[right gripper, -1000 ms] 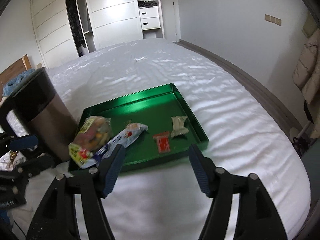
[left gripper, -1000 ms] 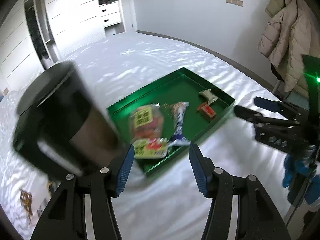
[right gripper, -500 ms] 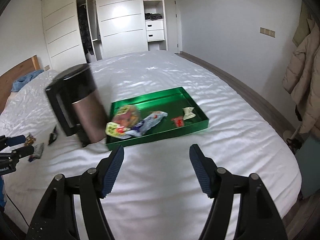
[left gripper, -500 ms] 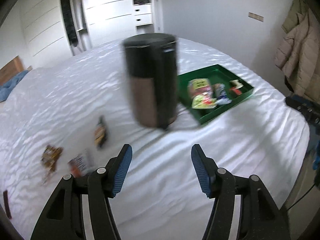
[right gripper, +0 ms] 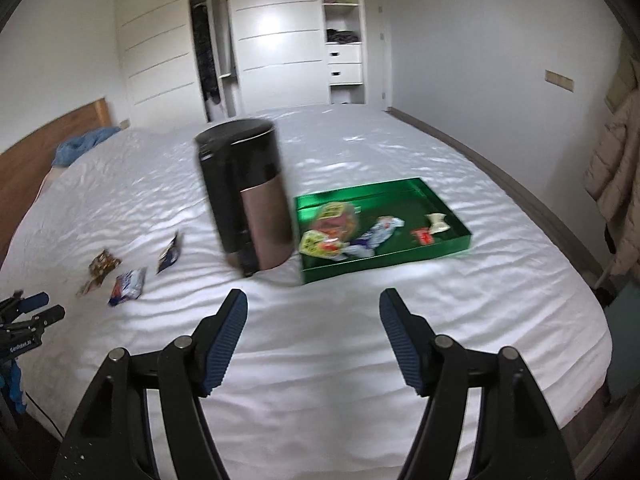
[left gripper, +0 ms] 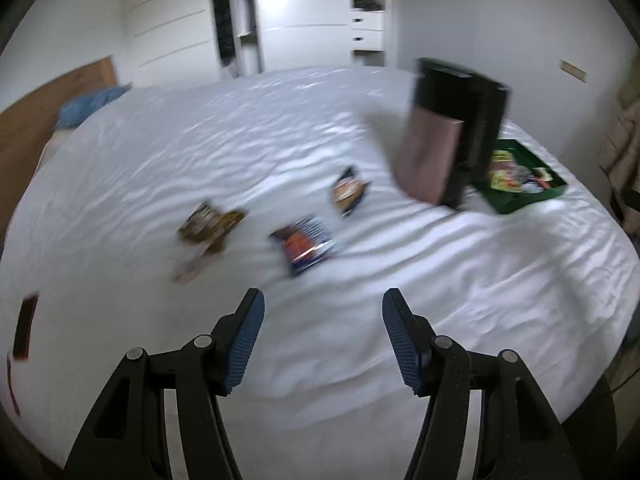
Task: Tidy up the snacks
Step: 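Move both tools back toward the chip bags on the bed, then grasp the pink-white marshmallow bag with the left tool while the right tool grasps the white cookie pack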
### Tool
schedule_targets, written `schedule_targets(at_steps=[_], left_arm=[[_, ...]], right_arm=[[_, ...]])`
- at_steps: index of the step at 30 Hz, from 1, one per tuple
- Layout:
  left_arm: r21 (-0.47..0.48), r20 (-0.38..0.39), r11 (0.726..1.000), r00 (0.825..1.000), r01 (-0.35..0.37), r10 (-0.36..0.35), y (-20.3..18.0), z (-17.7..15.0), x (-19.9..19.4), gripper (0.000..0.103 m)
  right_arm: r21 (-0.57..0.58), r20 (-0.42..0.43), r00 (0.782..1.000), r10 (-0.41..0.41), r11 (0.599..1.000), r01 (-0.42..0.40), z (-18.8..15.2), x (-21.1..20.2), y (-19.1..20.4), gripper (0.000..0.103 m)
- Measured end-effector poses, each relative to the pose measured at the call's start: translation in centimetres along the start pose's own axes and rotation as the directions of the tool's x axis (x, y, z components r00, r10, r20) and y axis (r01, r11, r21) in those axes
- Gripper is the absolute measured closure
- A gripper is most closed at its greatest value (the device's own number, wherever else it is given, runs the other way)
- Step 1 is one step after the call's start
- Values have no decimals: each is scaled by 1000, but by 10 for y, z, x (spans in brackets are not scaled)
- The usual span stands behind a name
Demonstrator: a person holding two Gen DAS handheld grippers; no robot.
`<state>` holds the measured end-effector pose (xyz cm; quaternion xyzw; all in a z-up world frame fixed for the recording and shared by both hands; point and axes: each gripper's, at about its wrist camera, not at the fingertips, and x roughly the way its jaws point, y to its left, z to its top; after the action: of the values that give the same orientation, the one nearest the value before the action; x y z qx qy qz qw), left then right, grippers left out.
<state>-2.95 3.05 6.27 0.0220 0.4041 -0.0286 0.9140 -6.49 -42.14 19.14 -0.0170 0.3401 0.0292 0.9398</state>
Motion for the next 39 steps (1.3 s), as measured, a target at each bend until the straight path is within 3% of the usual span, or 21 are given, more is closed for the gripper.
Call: schedule_targets(at_steps=[9, 14, 22, 29, 39], left_arm=[[-148, -82, 985, 994, -91, 79, 90, -27, 23, 43], [-181, -104, 978, 991, -105, 88, 122, -22, 42, 40], [-149, -151, 983, 985, -104, 82, 148, -5, 89, 33], [-119, -210, 988, 975, -98, 71, 159, 15, 148, 33], [-110, -272, 989, 960, -103, 69, 170, 28, 203, 33]], right_arm=[[-118, -107, 986, 131, 983, -143, -21, 43, 93, 0], [-172, -188, 957, 220, 952, -253, -33, 81, 155, 0], [-206, -266, 908, 324, 901, -382, -31, 139, 246, 0], [-231, -342, 881, 327, 880, -416, -26, 198, 306, 0], [-176, -425, 859, 284, 906, -386, -23, 269, 331, 0]])
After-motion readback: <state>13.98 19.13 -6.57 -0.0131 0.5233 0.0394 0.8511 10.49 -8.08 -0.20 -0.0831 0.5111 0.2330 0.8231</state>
